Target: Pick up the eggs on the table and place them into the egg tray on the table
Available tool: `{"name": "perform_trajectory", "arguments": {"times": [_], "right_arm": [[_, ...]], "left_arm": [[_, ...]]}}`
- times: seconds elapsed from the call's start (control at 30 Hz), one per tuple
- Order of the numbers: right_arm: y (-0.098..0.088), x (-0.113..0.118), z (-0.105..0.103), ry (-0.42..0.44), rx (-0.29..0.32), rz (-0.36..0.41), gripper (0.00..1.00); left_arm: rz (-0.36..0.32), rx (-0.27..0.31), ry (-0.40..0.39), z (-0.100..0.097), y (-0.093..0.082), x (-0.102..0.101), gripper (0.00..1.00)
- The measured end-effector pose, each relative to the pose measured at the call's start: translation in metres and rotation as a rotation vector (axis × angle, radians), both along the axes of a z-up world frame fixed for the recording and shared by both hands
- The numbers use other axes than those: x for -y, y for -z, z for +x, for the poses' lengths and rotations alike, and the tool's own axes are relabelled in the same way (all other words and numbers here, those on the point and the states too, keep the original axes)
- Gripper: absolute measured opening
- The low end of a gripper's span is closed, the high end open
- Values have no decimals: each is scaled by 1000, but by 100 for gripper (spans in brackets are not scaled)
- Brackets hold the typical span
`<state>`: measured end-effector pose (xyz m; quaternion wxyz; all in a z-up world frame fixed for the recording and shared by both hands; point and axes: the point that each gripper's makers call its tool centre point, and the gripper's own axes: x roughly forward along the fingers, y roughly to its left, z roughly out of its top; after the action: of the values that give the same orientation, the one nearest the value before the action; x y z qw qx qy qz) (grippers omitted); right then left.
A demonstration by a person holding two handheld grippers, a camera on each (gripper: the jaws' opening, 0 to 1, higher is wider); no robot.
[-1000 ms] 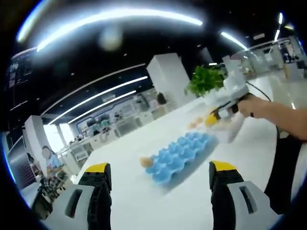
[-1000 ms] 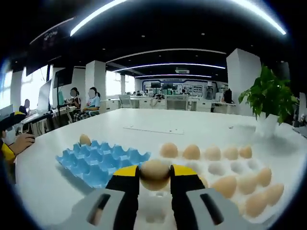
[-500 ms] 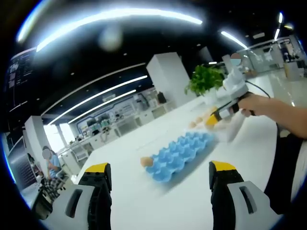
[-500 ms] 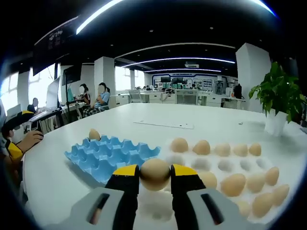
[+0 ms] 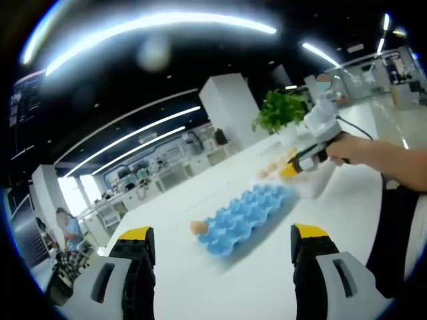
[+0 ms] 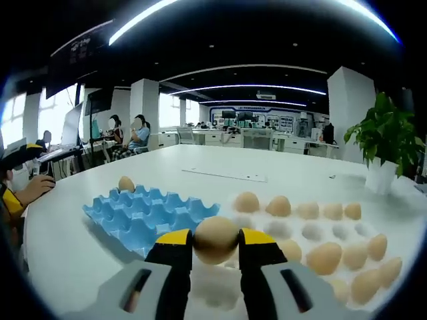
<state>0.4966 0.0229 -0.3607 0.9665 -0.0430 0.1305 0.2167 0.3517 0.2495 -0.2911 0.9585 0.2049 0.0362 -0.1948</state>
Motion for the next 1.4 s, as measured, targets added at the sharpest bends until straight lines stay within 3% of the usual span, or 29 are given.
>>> {"name": "perform_trajectory", "arguments": {"times": [0.4, 0.67, 1.0, 1.2, 1.27, 1.4], "right_arm": [[-1, 1, 5, 15, 13, 24, 29], [-7, 5, 5, 20, 40, 83, 28], [-26, 2, 11, 18, 133, 155, 28], [-50, -22, 4, -37, 189, 205, 28], [-63, -35, 7, -66, 190, 264, 28], [-72, -58, 8, -110, 193, 289, 28]], "left_arm": [[-1, -1, -6, 1, 0, -2, 85], [-4, 2, -8, 1, -1, -3, 85], [-11, -1, -18, 3, 0, -7, 85], [-11, -1, -17, 3, 0, -7, 85], [-12, -1, -17, 3, 0, -7, 85], [-11, -1, -16, 2, 0, -6, 85]]}}
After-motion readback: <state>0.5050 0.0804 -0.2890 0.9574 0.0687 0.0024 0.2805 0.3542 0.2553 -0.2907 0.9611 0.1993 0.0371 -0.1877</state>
